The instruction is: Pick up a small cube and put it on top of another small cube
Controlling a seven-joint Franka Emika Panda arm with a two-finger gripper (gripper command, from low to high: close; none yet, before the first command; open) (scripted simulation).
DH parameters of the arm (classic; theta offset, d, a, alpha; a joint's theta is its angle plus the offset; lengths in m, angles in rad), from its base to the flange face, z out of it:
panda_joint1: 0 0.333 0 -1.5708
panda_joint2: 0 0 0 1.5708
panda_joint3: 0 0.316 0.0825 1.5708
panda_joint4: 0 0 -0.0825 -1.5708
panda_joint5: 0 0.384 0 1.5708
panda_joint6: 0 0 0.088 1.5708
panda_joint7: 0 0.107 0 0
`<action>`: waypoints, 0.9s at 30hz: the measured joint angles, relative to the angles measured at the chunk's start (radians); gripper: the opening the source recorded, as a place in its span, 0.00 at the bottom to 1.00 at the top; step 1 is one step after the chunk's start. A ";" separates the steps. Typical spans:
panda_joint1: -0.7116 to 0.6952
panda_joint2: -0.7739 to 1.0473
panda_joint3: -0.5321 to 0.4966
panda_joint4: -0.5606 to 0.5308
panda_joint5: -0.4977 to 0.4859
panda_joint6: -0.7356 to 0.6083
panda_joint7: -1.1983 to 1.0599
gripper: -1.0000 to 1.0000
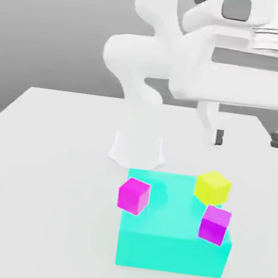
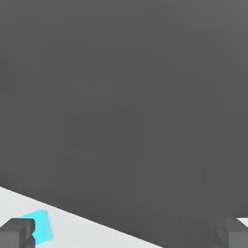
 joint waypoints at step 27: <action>0.125 0.526 0.033 0.057 -0.097 0.154 -0.031 0.00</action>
